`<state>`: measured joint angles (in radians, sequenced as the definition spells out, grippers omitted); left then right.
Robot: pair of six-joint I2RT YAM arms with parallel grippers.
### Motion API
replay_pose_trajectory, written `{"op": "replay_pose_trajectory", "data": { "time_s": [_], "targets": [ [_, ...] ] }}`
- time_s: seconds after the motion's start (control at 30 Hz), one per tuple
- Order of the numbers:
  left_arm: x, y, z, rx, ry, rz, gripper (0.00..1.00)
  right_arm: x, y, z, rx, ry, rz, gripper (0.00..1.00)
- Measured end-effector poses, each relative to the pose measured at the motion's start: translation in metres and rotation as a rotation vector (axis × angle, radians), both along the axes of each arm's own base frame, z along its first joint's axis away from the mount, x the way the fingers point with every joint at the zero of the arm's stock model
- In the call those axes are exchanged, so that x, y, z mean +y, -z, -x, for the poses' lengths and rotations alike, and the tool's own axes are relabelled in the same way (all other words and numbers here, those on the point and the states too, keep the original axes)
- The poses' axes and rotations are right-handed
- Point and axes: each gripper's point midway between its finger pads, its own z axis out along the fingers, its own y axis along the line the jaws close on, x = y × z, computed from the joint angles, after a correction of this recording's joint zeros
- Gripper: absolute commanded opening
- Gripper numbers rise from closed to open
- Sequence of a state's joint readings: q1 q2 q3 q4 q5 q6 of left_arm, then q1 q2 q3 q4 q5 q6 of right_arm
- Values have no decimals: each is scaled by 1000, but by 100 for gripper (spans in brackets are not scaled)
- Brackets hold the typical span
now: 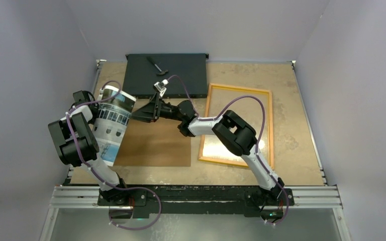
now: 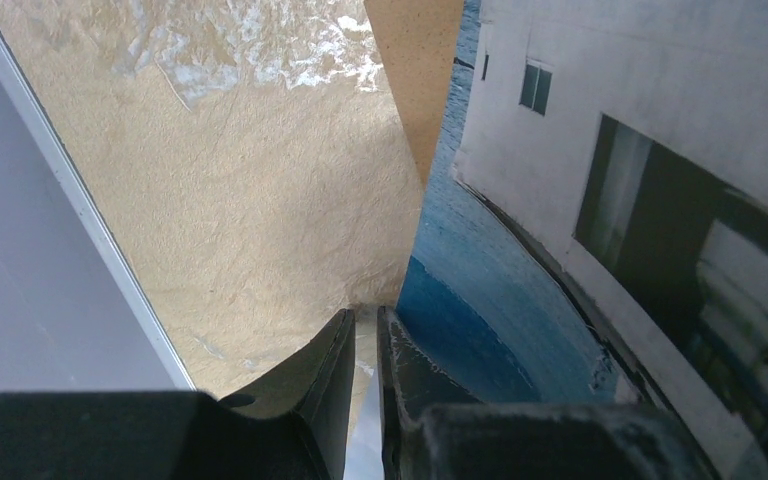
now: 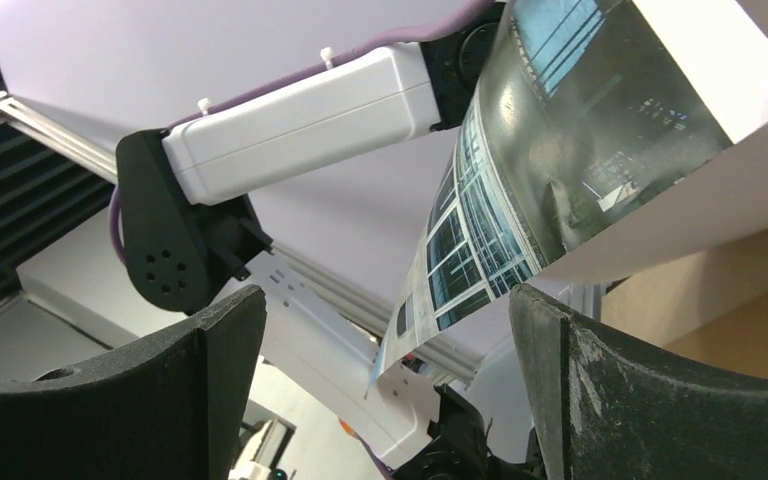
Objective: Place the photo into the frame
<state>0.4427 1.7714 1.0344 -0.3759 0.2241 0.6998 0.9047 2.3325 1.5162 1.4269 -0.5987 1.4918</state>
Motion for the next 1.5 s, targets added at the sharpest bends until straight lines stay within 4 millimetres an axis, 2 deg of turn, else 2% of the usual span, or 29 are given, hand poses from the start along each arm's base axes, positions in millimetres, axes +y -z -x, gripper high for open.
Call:
{"op": "replay_pose_trajectory", "data": {
  "time_s": [0.13, 0.43, 0.67, 0.77, 0.97, 1.2, 1.37, 1.5],
  "targets": [
    [-2, 0, 0, 2, 2, 8, 13, 0, -2, 3, -5, -14, -30, 94],
    [-4, 0, 2, 10, 2, 22, 12, 27, 24, 3, 35, -57, 33, 94],
    [-7, -1, 4, 19, 5, 39, 11, 52, 14, 10, 21, -75, 64, 94],
    [-8, -1, 4, 22, 6, 45, 11, 57, 16, 10, 16, -69, 90, 94],
    [-9, -1, 5, 25, 8, 49, 10, 64, 34, 2, 33, -31, 157, 95],
    [-11, -1, 7, 35, 9, 59, 9, 72, 47, -5, 29, -3, 138, 99],
    [-12, 0, 8, 40, 11, 65, 8, 83, 41, -3, 15, -13, 81, 99],
    [-13, 0, 8, 41, 10, 66, 8, 77, 36, 8, 18, -30, 58, 96]
  ]
}}
